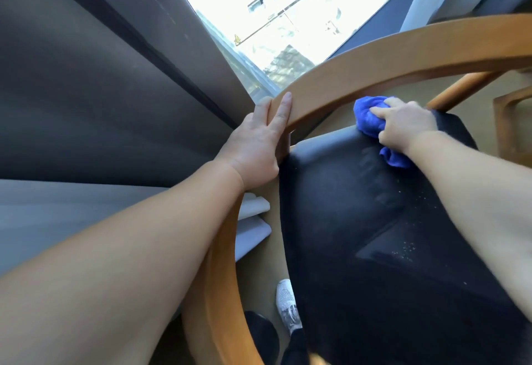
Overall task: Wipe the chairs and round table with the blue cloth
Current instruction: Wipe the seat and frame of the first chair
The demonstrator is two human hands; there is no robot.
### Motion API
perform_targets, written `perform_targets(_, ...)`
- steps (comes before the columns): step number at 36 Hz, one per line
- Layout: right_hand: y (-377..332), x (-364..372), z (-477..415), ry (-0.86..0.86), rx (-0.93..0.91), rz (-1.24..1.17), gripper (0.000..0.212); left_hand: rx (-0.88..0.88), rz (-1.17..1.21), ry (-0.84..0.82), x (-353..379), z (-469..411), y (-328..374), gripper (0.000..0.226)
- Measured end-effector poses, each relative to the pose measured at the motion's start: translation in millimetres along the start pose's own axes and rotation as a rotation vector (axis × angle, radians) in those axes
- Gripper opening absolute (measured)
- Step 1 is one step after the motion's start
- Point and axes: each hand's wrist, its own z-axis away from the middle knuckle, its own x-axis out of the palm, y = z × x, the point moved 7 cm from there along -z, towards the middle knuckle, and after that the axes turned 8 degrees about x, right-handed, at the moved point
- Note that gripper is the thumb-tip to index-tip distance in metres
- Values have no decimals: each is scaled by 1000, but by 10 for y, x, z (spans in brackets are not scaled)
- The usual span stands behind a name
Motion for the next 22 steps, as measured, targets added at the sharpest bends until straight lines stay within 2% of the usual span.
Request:
perform_targets(4,27,58,84,114,-13,-46,61,-3,-30,7,-12,-16,-15,97)
perform_targets(8,-54,101,220,105,18,-72,63,-14,-54,28,-17,-13,-15,98)
perform_targets(13,-108,398,805,144,20,-152,63,-29,-71,43,-8,-10,-40,103)
perform_targets(17,-170,685,1374,133,-55,-163,66,-44,-105,48,-8,-10,-30,104)
perform_targets(22,-184,1004,2203,230,-302,-103,70,-69,-168,29,-8,-21,-26,99)
